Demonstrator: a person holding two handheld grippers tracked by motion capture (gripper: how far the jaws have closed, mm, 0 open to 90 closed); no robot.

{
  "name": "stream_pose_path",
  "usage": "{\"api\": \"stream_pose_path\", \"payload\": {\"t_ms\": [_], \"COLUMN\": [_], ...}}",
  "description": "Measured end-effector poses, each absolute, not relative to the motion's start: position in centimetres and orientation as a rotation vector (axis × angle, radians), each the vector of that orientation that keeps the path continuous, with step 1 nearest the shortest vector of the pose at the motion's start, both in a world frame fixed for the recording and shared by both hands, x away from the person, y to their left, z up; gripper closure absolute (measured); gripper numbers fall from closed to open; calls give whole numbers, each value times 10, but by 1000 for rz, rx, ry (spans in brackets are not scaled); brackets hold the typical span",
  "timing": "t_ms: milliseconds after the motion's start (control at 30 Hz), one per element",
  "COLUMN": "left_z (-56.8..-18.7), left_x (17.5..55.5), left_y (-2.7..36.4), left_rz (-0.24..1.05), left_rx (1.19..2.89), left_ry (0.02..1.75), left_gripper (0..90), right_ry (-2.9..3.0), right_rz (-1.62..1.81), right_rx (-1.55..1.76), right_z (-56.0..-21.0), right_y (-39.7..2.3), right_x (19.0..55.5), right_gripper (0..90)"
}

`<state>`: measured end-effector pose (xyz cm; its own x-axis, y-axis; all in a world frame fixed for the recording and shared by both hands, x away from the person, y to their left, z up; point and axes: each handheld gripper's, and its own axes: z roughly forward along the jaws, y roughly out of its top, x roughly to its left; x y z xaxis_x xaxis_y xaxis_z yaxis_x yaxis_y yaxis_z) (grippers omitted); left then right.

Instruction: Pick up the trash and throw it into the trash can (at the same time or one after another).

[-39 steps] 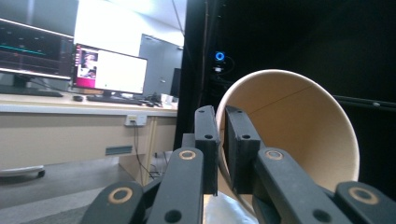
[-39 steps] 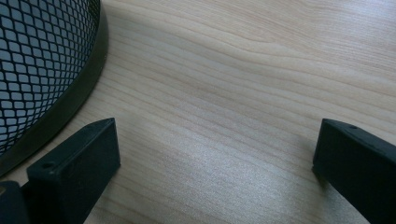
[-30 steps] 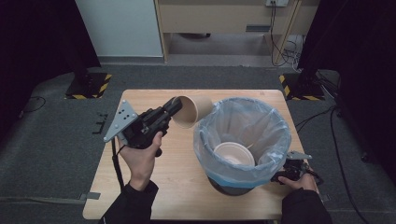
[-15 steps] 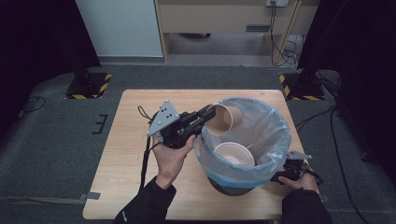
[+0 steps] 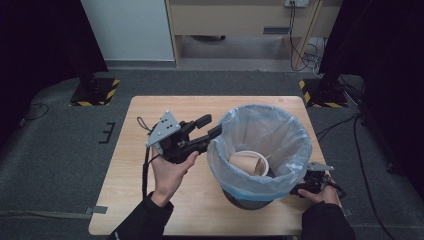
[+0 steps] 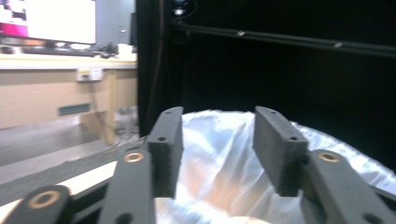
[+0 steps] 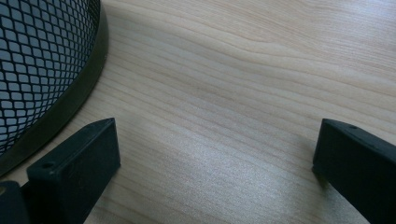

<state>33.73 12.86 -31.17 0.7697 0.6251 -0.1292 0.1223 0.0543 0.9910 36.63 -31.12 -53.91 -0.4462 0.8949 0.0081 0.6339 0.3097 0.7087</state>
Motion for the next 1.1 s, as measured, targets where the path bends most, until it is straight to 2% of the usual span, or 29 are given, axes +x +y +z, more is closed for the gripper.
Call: {"api": "stream_pose_path", "payload": {"t_ms": [200, 467, 700, 800, 900, 1100], "left_z": [-339, -394, -446, -467, -481, -506], "left_x": [331, 330, 334, 340, 343, 347], "left_y": [166, 201, 222, 234, 246, 265], "left_rz": [483, 483, 452, 465, 488, 428], "left_rx": [1541, 1655, 1786, 1890, 1928, 2009], "left_ry": [744, 930, 1078, 1154, 1215, 1342], "left_gripper": [384, 296, 251, 228, 214, 193], "right_ry": [2194, 2193, 2194, 2193, 2194, 2195], "right_rz": [918, 918, 918, 918, 918, 918], "right_rx": [1363, 1363, 1363, 1363, 1363, 1363], "right_z": [-539, -539, -539, -539, -539, -539], "right_y": [-311, -311, -311, -311, -311, -311], "right_x": [366, 366, 366, 366, 366, 366], "right_gripper": [8, 8, 8, 8, 8, 8]}}
